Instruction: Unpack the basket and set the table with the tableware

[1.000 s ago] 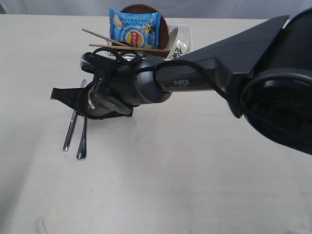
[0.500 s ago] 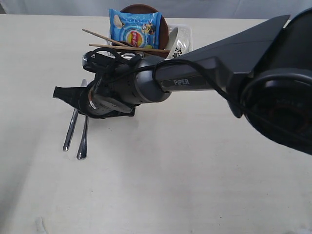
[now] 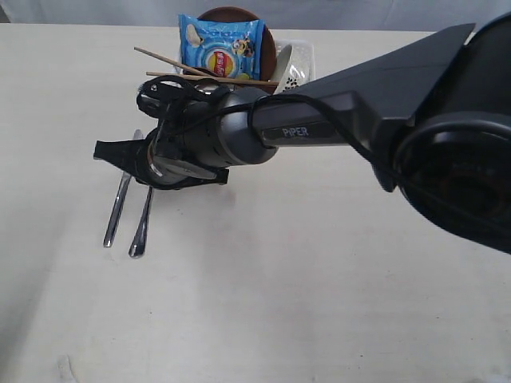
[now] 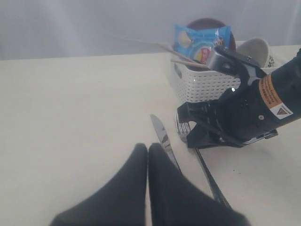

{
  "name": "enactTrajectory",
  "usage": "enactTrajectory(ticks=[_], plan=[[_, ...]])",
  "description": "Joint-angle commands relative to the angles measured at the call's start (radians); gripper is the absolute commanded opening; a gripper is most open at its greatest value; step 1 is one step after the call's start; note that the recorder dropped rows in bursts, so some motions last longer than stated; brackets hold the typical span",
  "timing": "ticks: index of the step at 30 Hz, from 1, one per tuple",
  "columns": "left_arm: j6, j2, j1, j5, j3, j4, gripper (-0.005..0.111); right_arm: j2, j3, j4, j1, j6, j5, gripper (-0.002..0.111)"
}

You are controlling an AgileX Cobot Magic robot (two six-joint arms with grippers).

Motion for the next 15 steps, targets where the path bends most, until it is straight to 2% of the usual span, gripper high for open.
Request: enactTrajectory(ticks=[1, 15], plan=[[-0.002, -0.003, -0.006, -0.002, 0.003, 0.003, 0.0, -0.023, 0.009, 0.005, -0.006, -0.039, 0.05, 0.016], [-0.003, -0.003, -0.006, -0.002, 0.003, 0.003, 0.0, -0.039, 0.009, 0.012, -0.004, -0.06, -0.005, 0.016]])
